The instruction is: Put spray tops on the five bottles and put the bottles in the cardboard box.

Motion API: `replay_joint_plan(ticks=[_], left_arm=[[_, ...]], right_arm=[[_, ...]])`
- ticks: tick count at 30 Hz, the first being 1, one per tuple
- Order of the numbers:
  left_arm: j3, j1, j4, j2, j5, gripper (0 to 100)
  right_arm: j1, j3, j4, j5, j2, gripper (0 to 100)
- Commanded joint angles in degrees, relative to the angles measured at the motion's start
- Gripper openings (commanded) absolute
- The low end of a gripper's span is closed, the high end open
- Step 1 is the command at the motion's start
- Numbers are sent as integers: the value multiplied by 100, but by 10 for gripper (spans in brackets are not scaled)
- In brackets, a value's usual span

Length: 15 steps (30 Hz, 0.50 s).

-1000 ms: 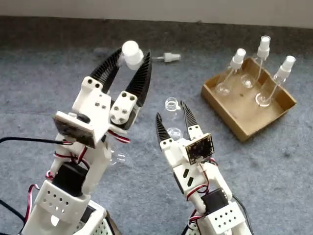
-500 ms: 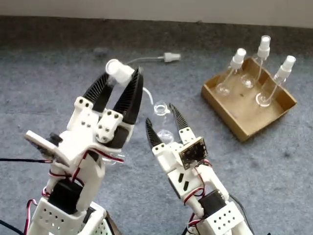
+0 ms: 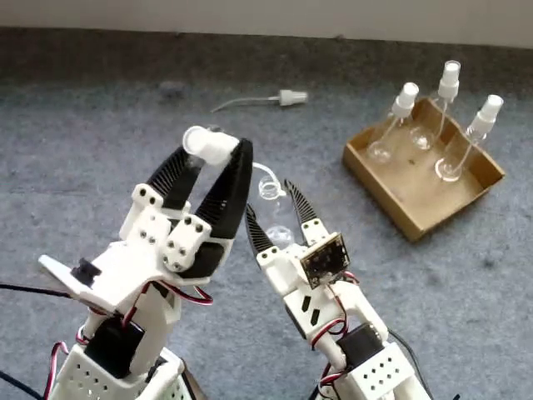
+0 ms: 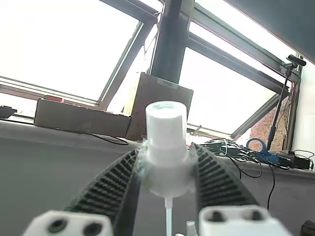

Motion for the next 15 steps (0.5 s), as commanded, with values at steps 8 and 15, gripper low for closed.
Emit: replay_joint_plan(ticks=[8, 15], left_arm=[[-4, -136, -132, -48, 26, 5], [453, -233, -167, -13, 26, 5]], right_arm=[[-75, 602, 110, -18, -127, 202], [-75, 602, 119, -18, -127, 202]])
